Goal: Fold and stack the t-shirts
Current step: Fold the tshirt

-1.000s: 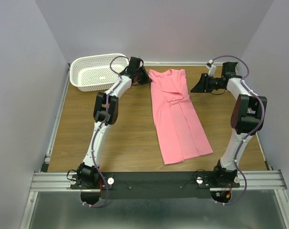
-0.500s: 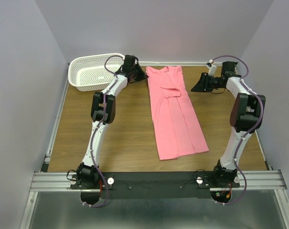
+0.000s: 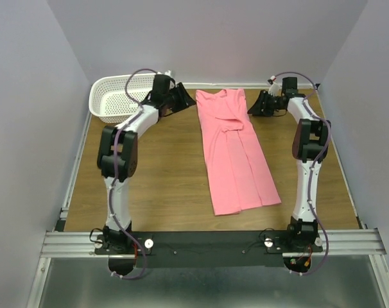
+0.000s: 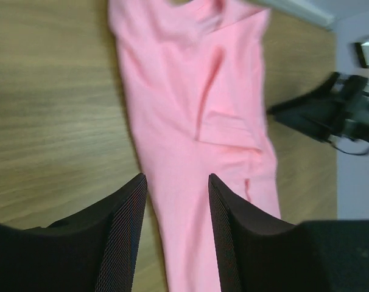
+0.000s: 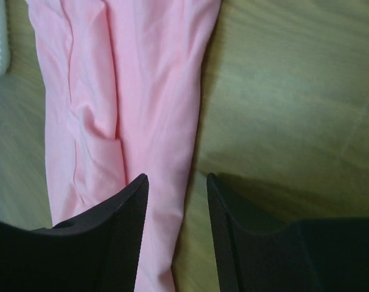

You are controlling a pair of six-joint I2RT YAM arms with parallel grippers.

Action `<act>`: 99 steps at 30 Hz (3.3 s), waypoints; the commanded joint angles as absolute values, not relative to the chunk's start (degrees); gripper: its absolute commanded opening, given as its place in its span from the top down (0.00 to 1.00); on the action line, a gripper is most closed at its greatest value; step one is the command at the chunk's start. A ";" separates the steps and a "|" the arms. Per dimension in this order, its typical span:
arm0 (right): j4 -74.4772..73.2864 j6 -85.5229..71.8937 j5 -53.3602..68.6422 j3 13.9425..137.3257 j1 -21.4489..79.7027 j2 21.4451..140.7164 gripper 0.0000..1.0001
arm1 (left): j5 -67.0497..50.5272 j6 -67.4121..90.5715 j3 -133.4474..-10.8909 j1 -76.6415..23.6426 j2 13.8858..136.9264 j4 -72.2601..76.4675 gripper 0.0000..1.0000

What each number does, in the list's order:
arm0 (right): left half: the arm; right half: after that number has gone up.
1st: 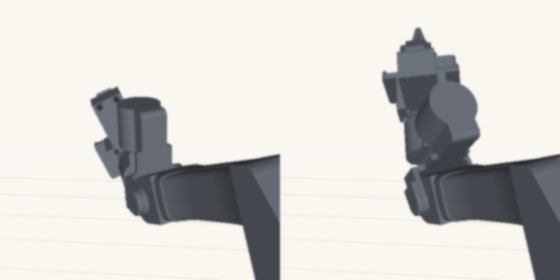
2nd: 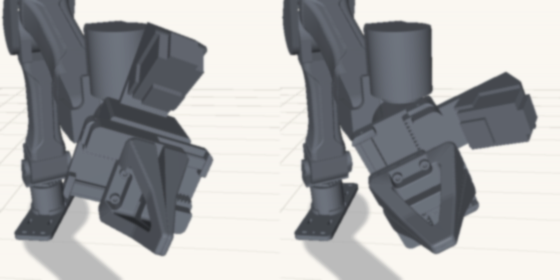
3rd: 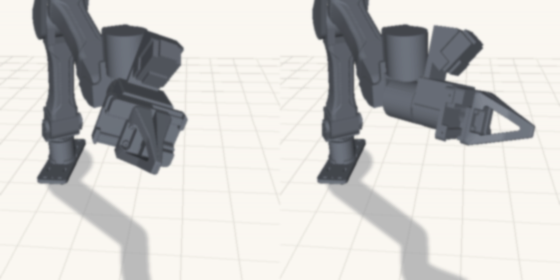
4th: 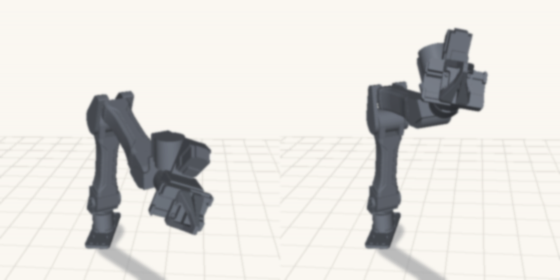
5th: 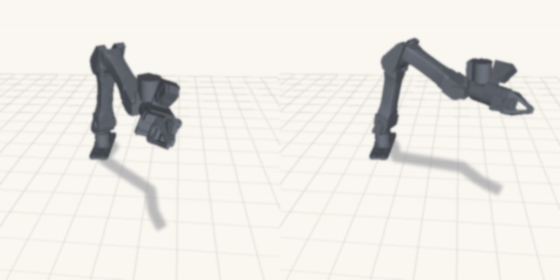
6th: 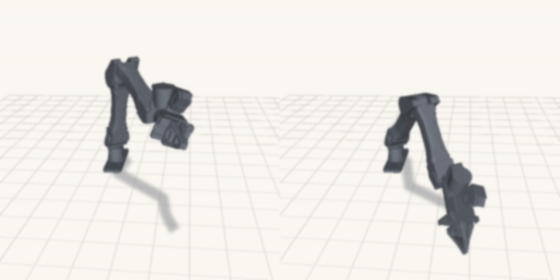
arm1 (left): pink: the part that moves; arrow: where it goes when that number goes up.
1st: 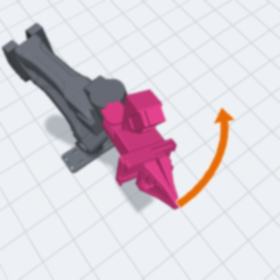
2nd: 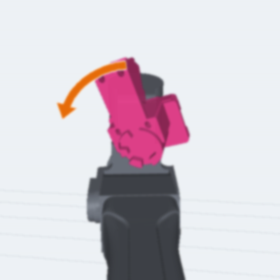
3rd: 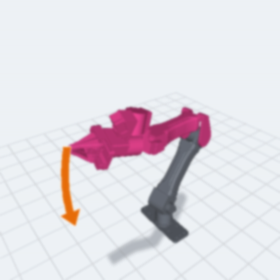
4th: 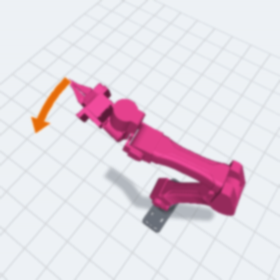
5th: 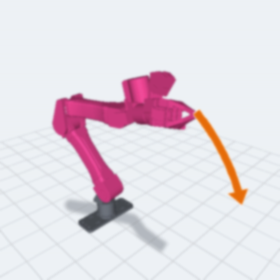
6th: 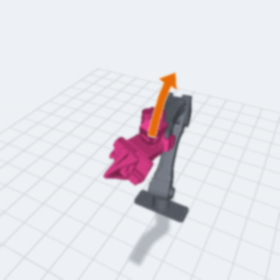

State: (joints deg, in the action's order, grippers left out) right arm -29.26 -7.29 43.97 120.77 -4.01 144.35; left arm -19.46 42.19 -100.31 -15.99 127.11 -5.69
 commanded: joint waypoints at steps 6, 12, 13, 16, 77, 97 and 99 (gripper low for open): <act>-29.36 -17.14 37.53 135.26 -0.09 155.65 0.53 | -19.60 33.93 -68.49 -15.47 89.49 16.25 0.46; -28.83 -17.58 32.53 135.62 1.23 156.45 0.64 | -19.43 31.64 -54.77 -15.47 77.19 17.31 0.46; -28.83 -17.40 31.65 135.53 1.23 156.01 0.69 | -18.64 31.29 -53.54 -15.47 73.60 17.23 0.46; -28.13 -17.23 28.57 134.82 1.23 155.13 0.74 | -17.58 29.89 -49.40 -15.47 67.27 16.09 0.46; -60.29 95.36 37.71 38.76 0.35 66.88 0.27 | 16.79 -14.94 -53.62 -77.52 101.60 -2.46 0.67; -60.82 98.35 34.63 37.71 0.26 70.22 0.28 | 12.31 -19.16 -49.39 -78.22 96.32 -2.55 0.41; -60.12 98.09 33.93 37.71 0.26 70.49 0.28 | 11.87 -19.25 -49.66 -78.22 97.11 -2.99 0.41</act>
State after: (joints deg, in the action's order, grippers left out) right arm -60.95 97.41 35.55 38.30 0.40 69.91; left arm 14.24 -18.00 -50.11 -77.87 96.86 -1.50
